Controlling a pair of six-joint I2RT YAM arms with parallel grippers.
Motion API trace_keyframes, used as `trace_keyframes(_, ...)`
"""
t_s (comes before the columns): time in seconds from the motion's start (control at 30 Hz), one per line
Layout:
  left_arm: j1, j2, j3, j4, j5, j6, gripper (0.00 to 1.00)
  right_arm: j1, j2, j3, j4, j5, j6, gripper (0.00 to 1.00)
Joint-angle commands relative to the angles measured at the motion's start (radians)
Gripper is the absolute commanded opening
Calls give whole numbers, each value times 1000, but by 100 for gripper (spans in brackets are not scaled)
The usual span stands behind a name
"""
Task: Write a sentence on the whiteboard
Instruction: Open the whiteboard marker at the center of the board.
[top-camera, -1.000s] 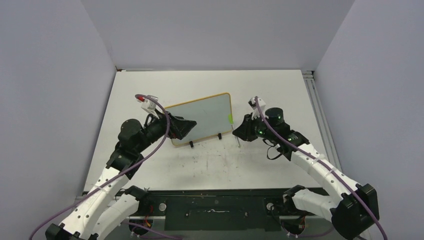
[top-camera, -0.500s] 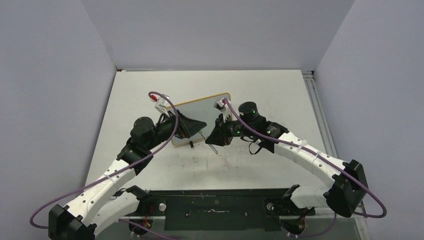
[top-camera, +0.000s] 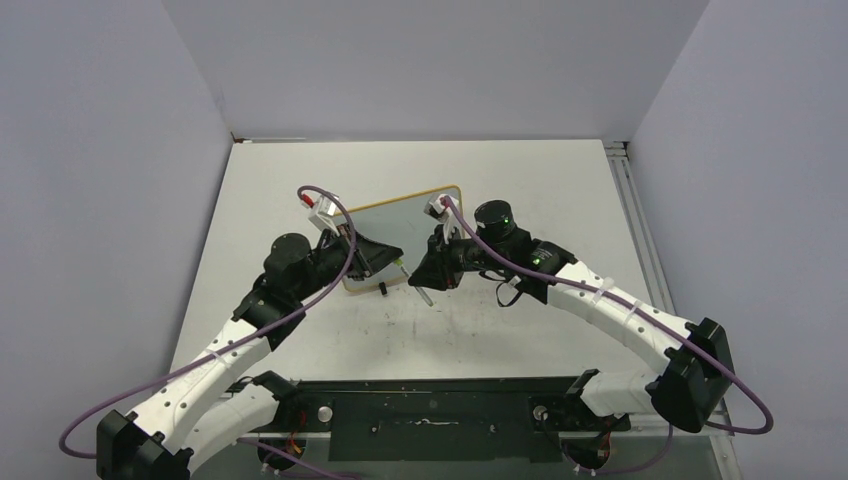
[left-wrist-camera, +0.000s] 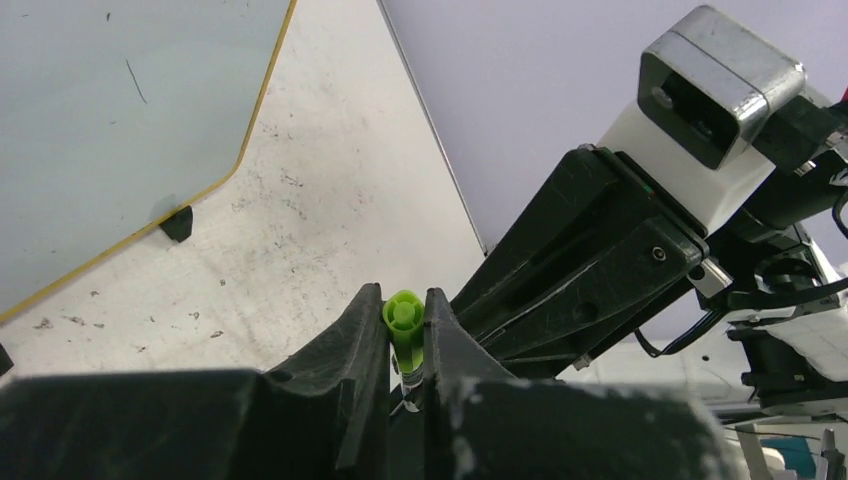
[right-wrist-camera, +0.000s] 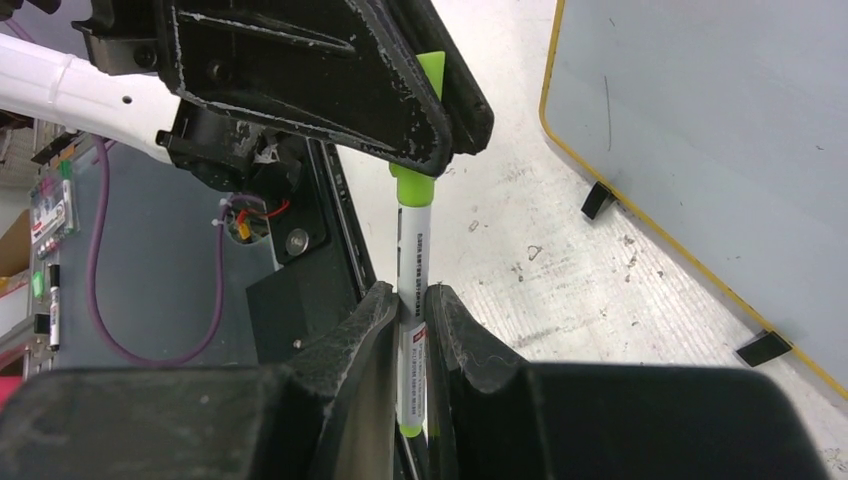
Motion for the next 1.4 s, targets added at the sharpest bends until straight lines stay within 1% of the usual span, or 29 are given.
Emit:
trace_keyframes(0.0,-4,-17,7,71,-16,-49,0,6,-2,39,26,34,-21,8)
trace_keyframes(0.03,-4,-21,4,77,-28,-63,0,6,-12,33,39,53,-11,20)
trace_keyframes(0.07,-3,-27,2,83,-47,-79,0,6,-23,22,66,72,2,37)
trace_keyframes(0.1,-2,-37,-1,91,-70,-96,0,5,-44,7,95,100,21,66)
trace_keyframes(0.13,-1,-48,-5,103,-106,-117,0,5,-66,-10,131,136,43,80)
trace_keyframes(0.2,4,-73,-17,142,-151,-157,0,-2,-113,-59,210,212,100,93)
trace_keyframes(0.27,10,-97,-34,199,-195,-220,0,-18,-169,-131,341,274,186,99)
trace_keyframes(0.3,12,-105,-45,243,-209,-246,0,-29,-200,-177,430,291,249,100)
trace_keyframes(0.33,14,-111,-59,284,-223,-276,0,-38,-225,-232,528,309,312,95)
trace_keyframes(0.37,17,-111,-72,332,-232,-299,0,-46,-243,-283,633,323,382,94)
trace_keyframes(0.47,21,-105,-90,426,-249,-338,0,-50,-260,-374,869,356,529,94)
trace_keyframes(0.57,21,-94,-74,432,-255,-339,0,-51,-239,-399,1024,351,635,96)
trace_keyframes(0.67,21,-94,-89,476,-266,-358,0,-49,-186,-401,1167,301,726,100)
trace_keyframes(0.7,21,-94,-92,491,-268,-361,0,-49,-164,-393,1202,278,753,96)
trace_keyframes(0.77,22,-93,-93,499,-270,-364,0,-46,-130,-384,1238,258,778,91)
trace_keyframes(0.83,22,-94,-101,508,-274,-369,0,-41,-109,-379,1251,255,788,88)
trace_keyframes(1.03,24,-94,-101,506,-275,-362,0,-20,-79,-363,1237,256,786,75)
trace_keyframes(1.27,25,-91,-91,484,-276,-336,0,-1,-53,-334,1222,243,778,55)
trace_keyframes(1.37,25,-94,-76,459,-275,-317,0,-1,-59,-320,1176,247,754,51)
